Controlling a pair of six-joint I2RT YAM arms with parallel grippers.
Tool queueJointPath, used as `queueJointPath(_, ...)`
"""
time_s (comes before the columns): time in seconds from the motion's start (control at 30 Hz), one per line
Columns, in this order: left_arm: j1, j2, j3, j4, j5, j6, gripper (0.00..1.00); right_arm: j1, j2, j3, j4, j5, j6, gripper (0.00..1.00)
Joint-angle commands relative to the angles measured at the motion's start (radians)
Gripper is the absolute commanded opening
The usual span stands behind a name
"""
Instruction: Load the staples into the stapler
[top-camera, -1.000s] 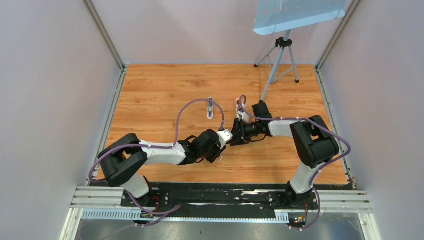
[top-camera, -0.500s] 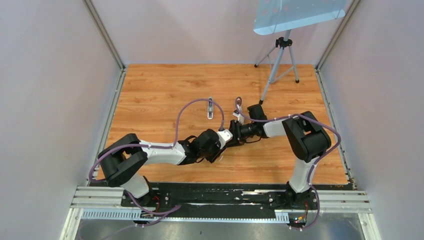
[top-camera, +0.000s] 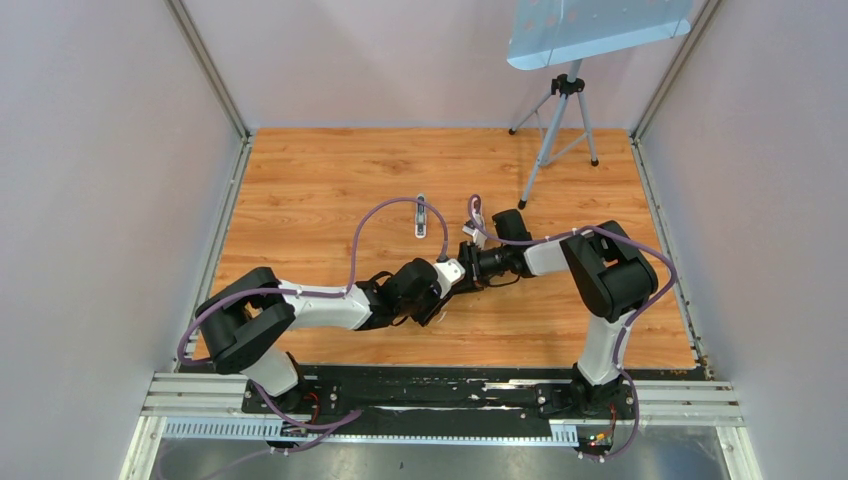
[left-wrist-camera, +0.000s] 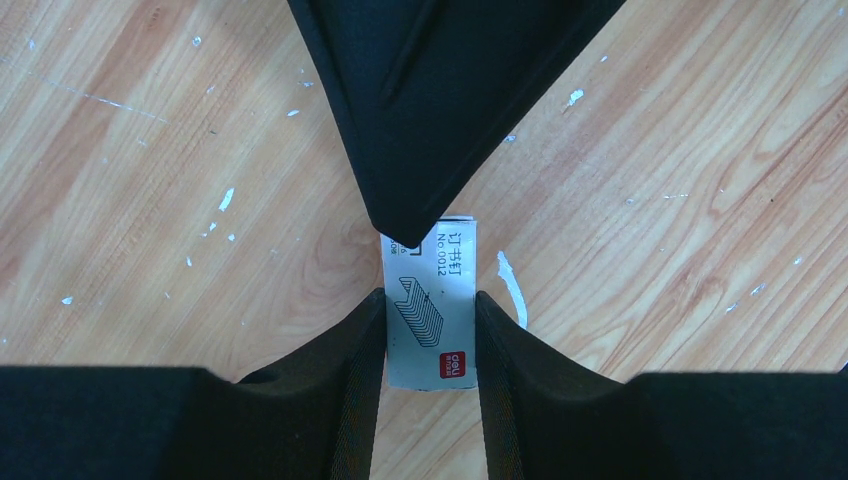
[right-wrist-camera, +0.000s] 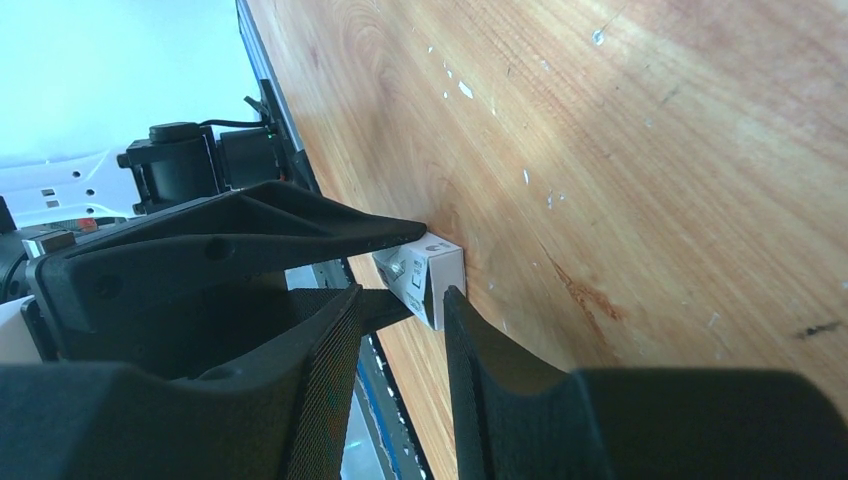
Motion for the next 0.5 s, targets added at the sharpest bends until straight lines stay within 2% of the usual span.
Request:
queueJointPath(0.0, 0.007, -0.017, -0.02, 0.003, 0.006, 0.021, 0.38, 0.017, 0.021, -0.001, 0.0, -0.034, -0.016, 0.4)
queueJointPath(0.47, 0.006, -0.036, -0.032, 0.017, 0.003, 0.027, 0.38, 0.041, 0.038, 0.008, -0.024, -0.049, -0.034, 0.38)
